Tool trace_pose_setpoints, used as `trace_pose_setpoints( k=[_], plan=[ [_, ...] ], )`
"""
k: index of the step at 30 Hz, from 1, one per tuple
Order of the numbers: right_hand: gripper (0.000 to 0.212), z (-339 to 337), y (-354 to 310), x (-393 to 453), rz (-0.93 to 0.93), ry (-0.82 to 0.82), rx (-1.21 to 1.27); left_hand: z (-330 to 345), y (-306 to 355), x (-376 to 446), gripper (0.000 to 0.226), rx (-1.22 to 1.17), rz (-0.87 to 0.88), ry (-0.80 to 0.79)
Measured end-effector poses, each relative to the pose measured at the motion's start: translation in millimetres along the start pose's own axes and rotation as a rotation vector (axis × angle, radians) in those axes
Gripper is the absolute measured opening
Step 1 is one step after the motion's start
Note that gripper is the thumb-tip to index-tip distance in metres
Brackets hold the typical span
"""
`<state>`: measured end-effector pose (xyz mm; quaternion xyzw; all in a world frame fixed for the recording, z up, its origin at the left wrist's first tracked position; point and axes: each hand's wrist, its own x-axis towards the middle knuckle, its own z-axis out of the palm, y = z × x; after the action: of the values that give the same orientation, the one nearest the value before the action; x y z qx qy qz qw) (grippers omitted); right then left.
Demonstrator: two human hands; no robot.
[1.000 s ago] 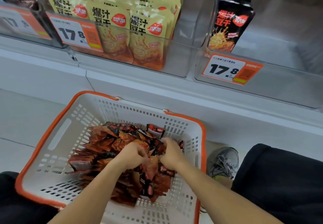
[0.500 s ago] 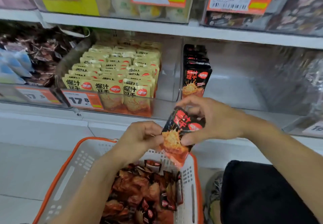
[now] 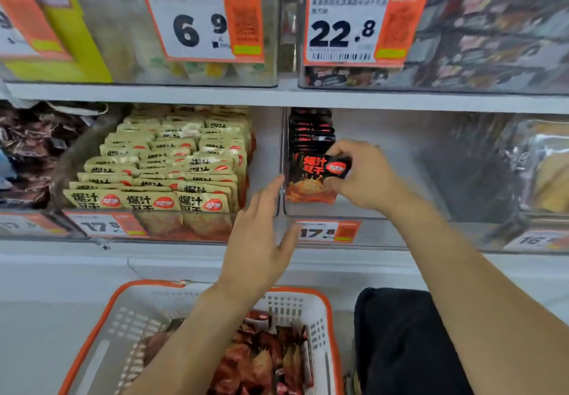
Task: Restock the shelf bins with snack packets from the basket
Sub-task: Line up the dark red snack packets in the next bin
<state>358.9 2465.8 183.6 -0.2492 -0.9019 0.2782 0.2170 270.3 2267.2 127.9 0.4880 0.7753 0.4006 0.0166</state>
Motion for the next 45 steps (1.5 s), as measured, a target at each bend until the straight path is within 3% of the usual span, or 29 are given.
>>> trace_pose_setpoints(
  k=[4, 12, 16, 27, 42, 45],
  plan=[
    [0.023, 26, 10, 15, 0.055, -0.001, -0.057, -2, -4, -3, 0.067, -0.001, 0.021, 0.011],
    [0.042, 40, 5, 13, 0.089, 0.217, -0.227, -10, -7, -6, 0.075, 0.055, 0.122, -0.056],
    [0.054, 41, 4, 11, 0.079, 0.173, -0.247, -8, -6, -6, 0.075, 0.060, 0.129, -0.031],
    [0.061, 43, 7, 9, 0.055, 0.173, -0.248, 6, -4, -5, 0.069, 0.126, 0.087, 0.051],
    [0.057, 42, 5, 7, 0.104, 0.203, -0.146, 3, -3, -8, 0.076, 0.109, 0.101, 0.023],
    [0.060, 34, -4, 4, 0.115, 0.221, -0.172, 3, -2, -9, 0.068, 0.074, 0.084, 0.070]
  ],
)
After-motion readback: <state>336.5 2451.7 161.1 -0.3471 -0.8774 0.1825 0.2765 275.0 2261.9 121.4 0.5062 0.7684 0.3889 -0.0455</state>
